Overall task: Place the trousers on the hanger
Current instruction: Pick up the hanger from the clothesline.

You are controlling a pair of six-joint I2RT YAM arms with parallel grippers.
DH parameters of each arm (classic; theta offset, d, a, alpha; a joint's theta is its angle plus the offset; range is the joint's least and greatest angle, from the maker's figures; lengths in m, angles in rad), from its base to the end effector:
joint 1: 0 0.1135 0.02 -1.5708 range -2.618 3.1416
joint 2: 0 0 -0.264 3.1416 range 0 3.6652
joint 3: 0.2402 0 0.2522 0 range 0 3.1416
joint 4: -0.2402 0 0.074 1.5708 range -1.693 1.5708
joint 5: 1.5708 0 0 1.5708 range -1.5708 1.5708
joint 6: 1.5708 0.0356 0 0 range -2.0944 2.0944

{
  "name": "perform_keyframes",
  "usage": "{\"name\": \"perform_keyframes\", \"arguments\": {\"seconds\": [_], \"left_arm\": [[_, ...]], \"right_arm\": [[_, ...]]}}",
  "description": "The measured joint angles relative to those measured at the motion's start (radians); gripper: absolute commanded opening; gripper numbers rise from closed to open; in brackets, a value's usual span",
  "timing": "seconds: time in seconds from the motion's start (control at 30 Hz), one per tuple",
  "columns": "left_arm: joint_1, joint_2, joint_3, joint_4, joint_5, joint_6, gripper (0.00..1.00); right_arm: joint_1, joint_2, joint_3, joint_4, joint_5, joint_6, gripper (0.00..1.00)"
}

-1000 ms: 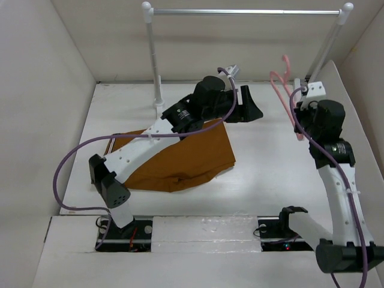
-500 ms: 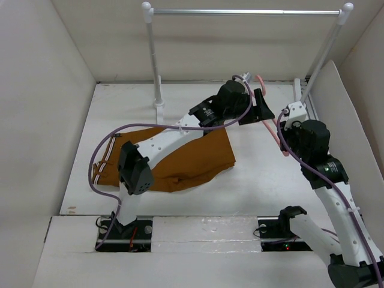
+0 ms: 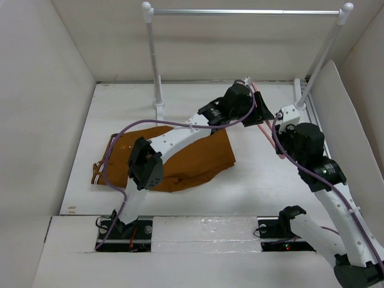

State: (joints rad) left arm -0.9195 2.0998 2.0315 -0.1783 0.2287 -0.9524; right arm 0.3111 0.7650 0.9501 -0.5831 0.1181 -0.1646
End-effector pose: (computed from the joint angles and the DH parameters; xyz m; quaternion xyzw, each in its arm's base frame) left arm 0.3010 -0.4082 0.3580 0.0573 0.7846 -0.5451 0.2898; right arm 0.1537 0.0450 0.3580 -0.1642 0.8158 -0.0086 0.5545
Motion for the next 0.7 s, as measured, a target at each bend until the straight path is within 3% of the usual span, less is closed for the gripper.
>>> {"name": "perform_keyframes", "arguments": {"seconds": [0.1, 0.2, 0.23, 0.3, 0.37, 0.4, 0.43, 0.6, 0.7], "left_arm": [[0.001, 0.013, 0.024, -0.007, 0.003, 0.0, 0.42], [0.002, 0.026, 0.03, -0.009, 0.005, -0.004, 0.18], [0.003, 0.03, 0.03, -0.008, 0.014, -0.016, 0.04], [0.002, 0.032, 0.03, -0.011, 0.02, -0.046, 0.0], [0.0, 0.032, 0.023, -0.012, 0.017, -0.053, 0.0], [0.0, 0.032, 0.015, -0.013, 0.019, -0.058, 0.0], [0.0, 0.031, 0.001, 0.005, 0.023, -0.052, 0.0], [-0.001, -0.02, -0.256, 0.093, 0.025, -0.034, 0.0], [-0.001, -0.052, -0.429, 0.143, 0.018, -0.037, 0.0]], "right_arm": [[0.032, 0.0, -0.005, -0.002, 0.022, 0.0, 0.0], [0.055, -0.005, -0.013, 0.0, 0.053, -0.001, 0.0], [0.064, -0.006, -0.018, -0.006, 0.064, 0.0, 0.0], [0.085, -0.005, -0.035, -0.019, 0.09, 0.002, 0.01], [0.103, -0.006, -0.045, -0.023, 0.118, 0.005, 0.24], [0.111, -0.009, -0.047, -0.029, 0.126, 0.01, 0.54], [0.116, -0.013, -0.048, -0.04, 0.124, 0.018, 0.7], [0.112, -0.003, -0.001, -0.163, 0.024, 0.022, 0.82], [0.067, 0.04, 0.086, -0.234, -0.109, 0.003, 0.83]]}}
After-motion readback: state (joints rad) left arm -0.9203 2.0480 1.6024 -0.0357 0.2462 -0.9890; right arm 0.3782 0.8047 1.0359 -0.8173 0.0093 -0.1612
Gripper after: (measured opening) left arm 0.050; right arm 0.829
